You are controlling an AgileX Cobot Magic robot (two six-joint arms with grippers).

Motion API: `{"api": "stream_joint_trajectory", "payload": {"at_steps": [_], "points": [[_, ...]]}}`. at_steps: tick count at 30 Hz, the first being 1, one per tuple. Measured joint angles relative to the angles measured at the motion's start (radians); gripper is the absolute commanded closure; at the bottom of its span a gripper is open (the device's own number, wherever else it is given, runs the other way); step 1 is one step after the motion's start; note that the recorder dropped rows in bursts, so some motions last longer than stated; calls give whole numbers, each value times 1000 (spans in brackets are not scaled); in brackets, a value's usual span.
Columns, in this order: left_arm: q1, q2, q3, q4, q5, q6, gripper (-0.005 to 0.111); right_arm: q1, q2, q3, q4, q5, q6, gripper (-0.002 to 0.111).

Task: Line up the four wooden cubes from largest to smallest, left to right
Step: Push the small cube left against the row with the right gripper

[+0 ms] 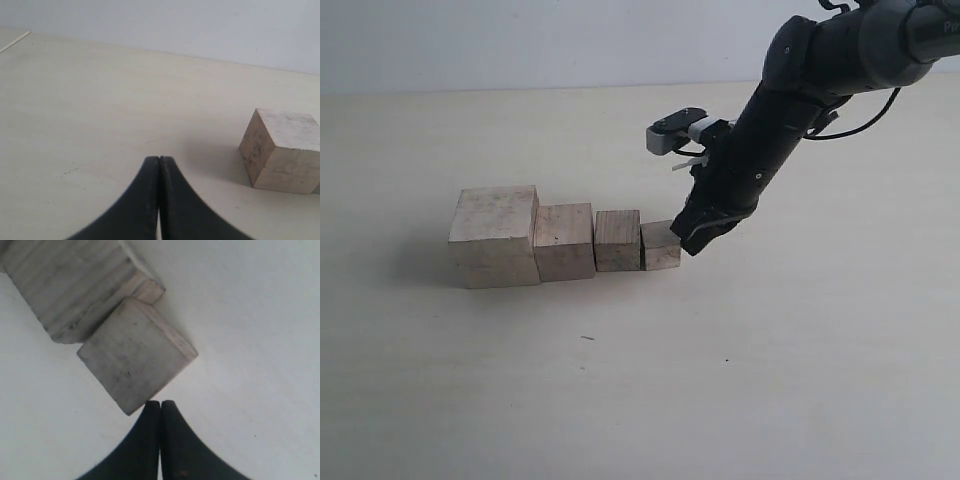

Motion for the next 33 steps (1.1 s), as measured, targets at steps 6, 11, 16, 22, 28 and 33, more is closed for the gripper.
{"api": "stream_joint_trajectory", "payload": {"at_steps": [6,11,16,22,28,33], "points": [[0,0,0,0,0,0,107,0,0,0,43,11,-34,108],[0,0,0,0,0,0,107,0,0,0,45,13,-39,108],[0,0,0,0,0,0,107,0,0,0,47,18,-39,108],[0,0,0,0,0,0,107,0,0,0,47,32,-39,108],[0,0,0,0,0,0,107,0,0,0,37,32,-21,108],[0,0,0,0,0,0,107,0,0,0,-41,11,101,108]]}}
